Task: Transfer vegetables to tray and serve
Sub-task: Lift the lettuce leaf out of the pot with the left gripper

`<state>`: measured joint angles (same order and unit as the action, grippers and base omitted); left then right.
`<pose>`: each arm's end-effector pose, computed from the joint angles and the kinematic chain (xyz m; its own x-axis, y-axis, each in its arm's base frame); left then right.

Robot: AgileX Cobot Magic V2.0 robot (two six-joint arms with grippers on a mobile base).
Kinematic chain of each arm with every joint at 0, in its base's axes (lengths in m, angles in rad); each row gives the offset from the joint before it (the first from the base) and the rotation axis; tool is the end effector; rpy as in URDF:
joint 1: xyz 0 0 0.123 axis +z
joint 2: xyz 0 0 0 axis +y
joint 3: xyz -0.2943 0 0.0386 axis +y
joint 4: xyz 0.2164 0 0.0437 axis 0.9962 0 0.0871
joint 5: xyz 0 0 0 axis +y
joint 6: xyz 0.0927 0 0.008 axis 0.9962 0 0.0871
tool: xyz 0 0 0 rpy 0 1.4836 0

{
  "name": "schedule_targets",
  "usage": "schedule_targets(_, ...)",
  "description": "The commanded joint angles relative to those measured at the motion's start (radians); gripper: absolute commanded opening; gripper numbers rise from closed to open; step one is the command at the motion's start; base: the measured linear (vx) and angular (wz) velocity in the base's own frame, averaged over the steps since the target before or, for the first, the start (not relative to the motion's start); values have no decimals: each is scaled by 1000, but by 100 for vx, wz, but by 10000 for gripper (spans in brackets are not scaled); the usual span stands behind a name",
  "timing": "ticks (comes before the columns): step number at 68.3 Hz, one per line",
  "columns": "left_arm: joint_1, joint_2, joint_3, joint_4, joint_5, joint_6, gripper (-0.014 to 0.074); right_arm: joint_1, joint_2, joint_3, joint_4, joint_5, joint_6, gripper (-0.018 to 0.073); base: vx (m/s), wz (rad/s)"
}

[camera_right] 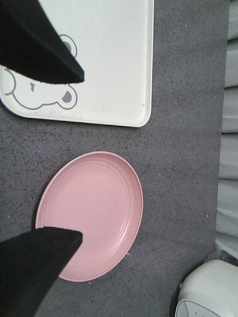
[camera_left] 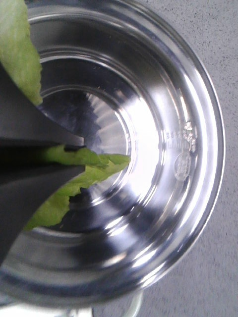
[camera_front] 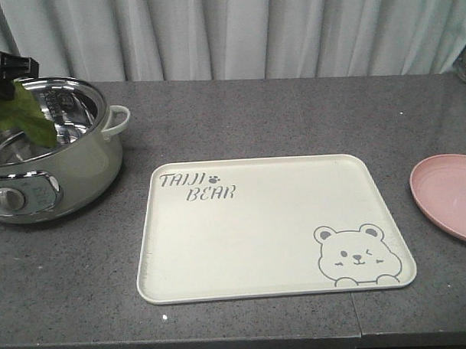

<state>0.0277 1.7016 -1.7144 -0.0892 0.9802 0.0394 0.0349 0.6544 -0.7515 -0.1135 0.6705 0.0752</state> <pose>0.3517 0.0029 0.3847 -0.7696 -0.0317 -0.6378 0.0116 0.9979 -0.0636 0.0835 -0.0036 0.3540 -0.4645 -0.0301 -0.8850 0.0210 0.9988 -0.0450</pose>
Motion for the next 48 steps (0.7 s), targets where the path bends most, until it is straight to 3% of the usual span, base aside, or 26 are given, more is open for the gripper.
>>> schedule_targets(1,-29,-160,95,-56,-140,22,-8,-5,7,-25,-10,-65,-3,582,0,0)
schedule_targets(12,-69,-344,304,-153,-219,78,-8,-5,7,-25,-10,-65,-3,582,0,0)
schedule_targets(24,-109,-492,475,-295,-243,194,-8,-5,7,-25,-10,-65,-3,582,0,0)
schedule_targets(33,-140,-568,575,-457,-277,325,-8,-5,7,-25,-10,-71,-3,582,0,0)
schedule_targets(48,-201,-592,691,-805,-282,583,-8,-5,7,-25,-7,-75,-1,582,0,0)
